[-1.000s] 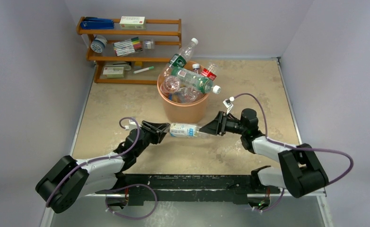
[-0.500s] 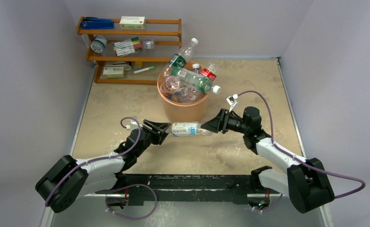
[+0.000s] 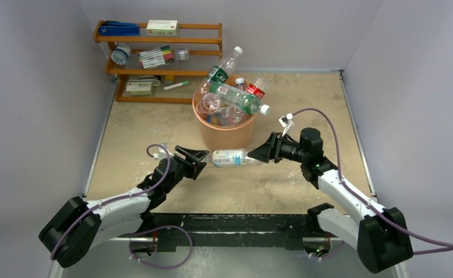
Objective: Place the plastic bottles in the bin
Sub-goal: Place the plastic bottle in the trash bin.
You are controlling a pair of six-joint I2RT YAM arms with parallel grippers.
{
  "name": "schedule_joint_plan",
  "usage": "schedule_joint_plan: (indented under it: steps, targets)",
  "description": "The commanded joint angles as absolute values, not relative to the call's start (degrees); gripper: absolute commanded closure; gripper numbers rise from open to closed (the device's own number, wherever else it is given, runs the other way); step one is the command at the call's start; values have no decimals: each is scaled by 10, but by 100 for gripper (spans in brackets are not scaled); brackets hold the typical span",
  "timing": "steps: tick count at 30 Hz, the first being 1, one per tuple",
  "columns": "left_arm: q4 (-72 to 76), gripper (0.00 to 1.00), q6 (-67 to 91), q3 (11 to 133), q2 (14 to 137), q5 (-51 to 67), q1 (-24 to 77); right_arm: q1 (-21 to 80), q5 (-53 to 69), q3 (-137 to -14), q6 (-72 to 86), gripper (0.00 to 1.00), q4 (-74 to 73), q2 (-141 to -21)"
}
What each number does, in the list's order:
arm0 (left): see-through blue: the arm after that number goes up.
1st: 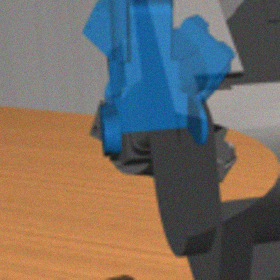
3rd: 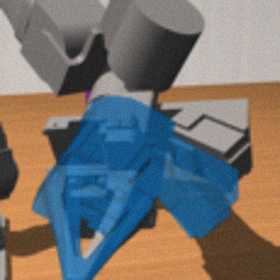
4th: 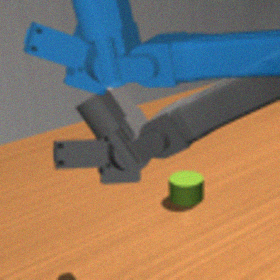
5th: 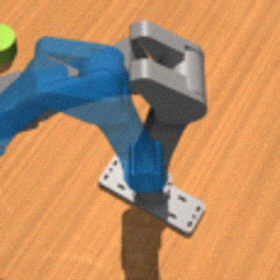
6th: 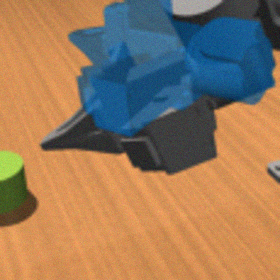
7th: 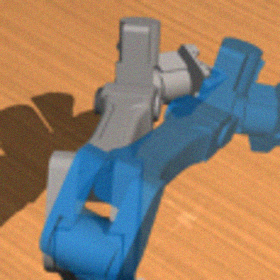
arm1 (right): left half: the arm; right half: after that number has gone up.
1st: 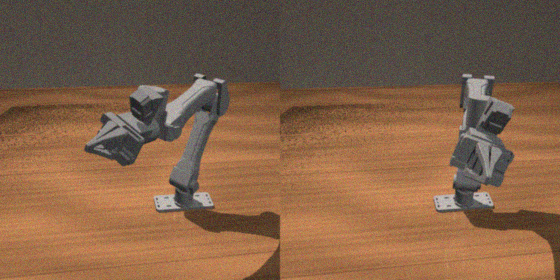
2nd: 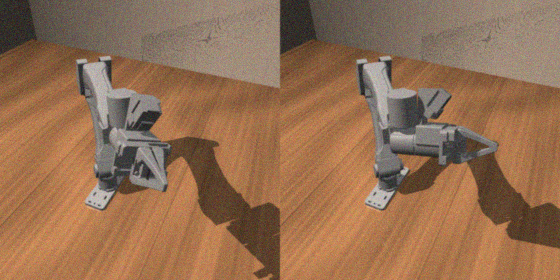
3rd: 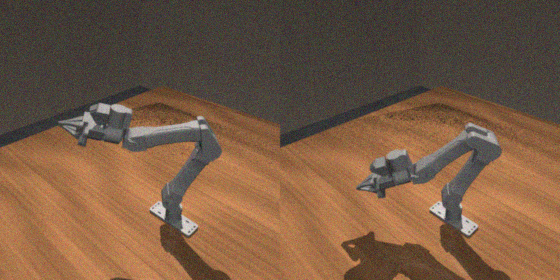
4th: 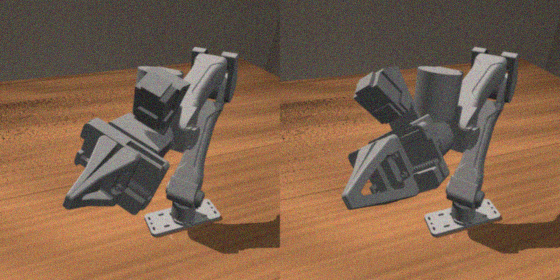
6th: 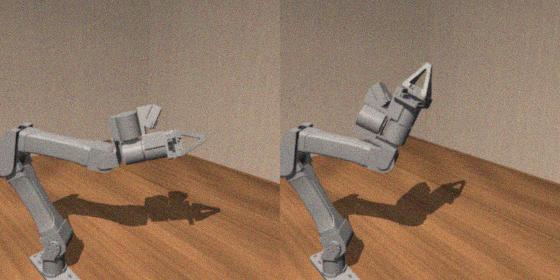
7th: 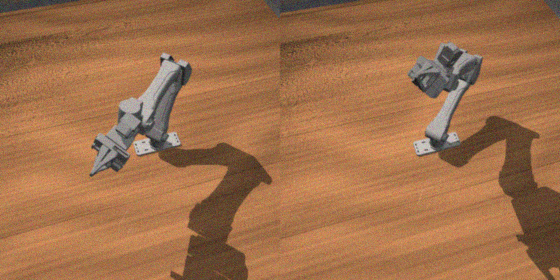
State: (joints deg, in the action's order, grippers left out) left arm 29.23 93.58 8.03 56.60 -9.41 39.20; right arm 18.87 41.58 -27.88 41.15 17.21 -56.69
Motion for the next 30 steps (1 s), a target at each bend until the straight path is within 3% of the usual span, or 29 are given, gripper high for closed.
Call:
schedule_joint_plan:
  steps: [1, 13, 20, 24, 30]
  targets:
    - [247, 34, 916, 91, 529, -114, 395, 191, 374, -360, 341, 40, 59, -523]
    - [191, 34, 901, 84, 489, -127, 395, 192, 410, -593, 205, 40, -168, -490]
    - [208, 34, 899, 85, 509, -124, 395, 192, 474, -706, 209, 38, -202, -490]
    - [211, 34, 894, 90, 525, -131, 395, 192, 425, -800, 205, 37, -234, -530]
    - [217, 34, 876, 123, 582, -143, 395, 191, 316, -1065, 155, 37, -324, -674]
